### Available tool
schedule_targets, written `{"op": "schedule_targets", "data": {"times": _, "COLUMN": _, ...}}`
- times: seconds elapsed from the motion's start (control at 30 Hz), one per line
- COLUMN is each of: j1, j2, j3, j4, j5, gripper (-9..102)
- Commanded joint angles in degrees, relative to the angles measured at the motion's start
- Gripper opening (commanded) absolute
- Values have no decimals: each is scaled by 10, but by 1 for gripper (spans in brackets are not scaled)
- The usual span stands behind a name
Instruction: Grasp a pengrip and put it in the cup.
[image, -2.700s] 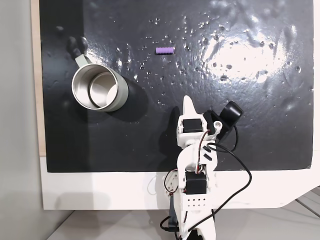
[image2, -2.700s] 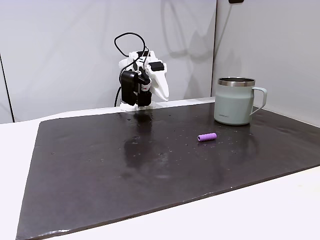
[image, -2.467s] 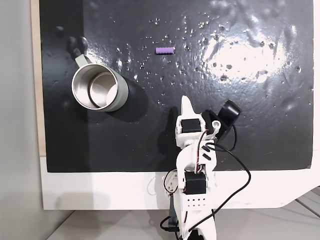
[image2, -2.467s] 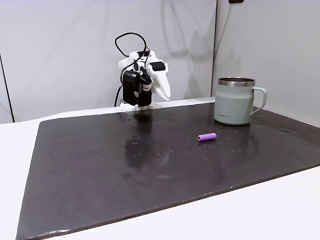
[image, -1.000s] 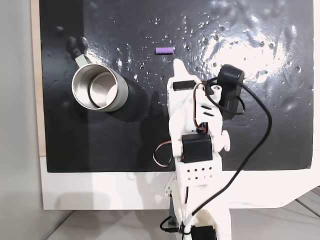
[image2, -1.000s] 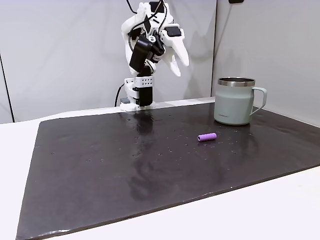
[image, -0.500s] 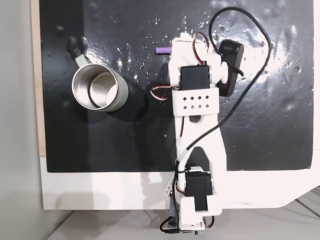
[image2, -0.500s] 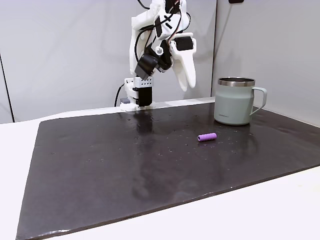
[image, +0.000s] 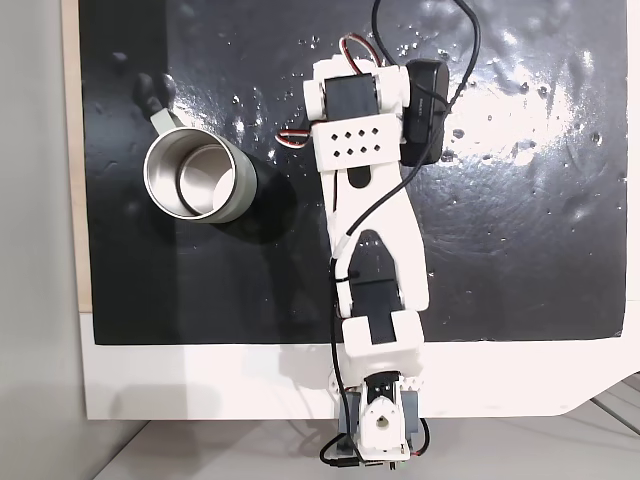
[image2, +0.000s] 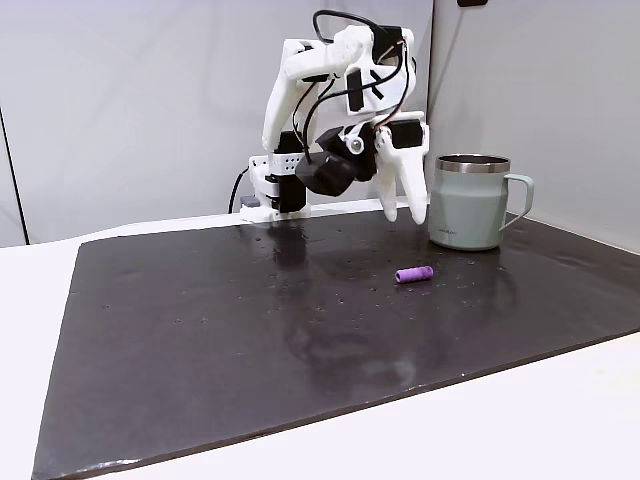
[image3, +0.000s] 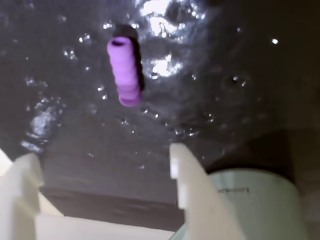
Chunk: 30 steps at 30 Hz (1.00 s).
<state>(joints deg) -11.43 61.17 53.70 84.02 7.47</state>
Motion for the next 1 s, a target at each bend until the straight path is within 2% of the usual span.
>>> {"op": "schedule_targets", "data": {"times": 0.0, "j1": 3, "j2": -28, "j3": -65, "j4": -17, "j5": -15, "gripper": 26}}
{"op": "schedule_targets", "data": {"times": 0.2, "j1": 4, "j2": -129, "j3": -167, "j4": -9, "j5": -26, "gripper": 26}}
{"op": "schedule_targets", "data": {"times": 0.53, "j1": 8, "j2": -221, "j3": -217, "j4": -21, "j5": -29, "gripper": 24}}
{"op": "schedule_targets", "data": {"times": 0.63, "j1": 11, "j2": -232, "j3": -219, "j4": -25, "j5": -29, "gripper": 19}}
{"op": "schedule_targets", "data": {"times": 0.77, "j1": 13, "j2": -237, "j3": -216, "j4": -26, "j5": -29, "gripper": 5}}
{"op": "schedule_targets", "data": {"times": 0.97, "j1": 22, "j2": -239, "j3": -217, "j4": -24, "j5": -31, "gripper": 0}}
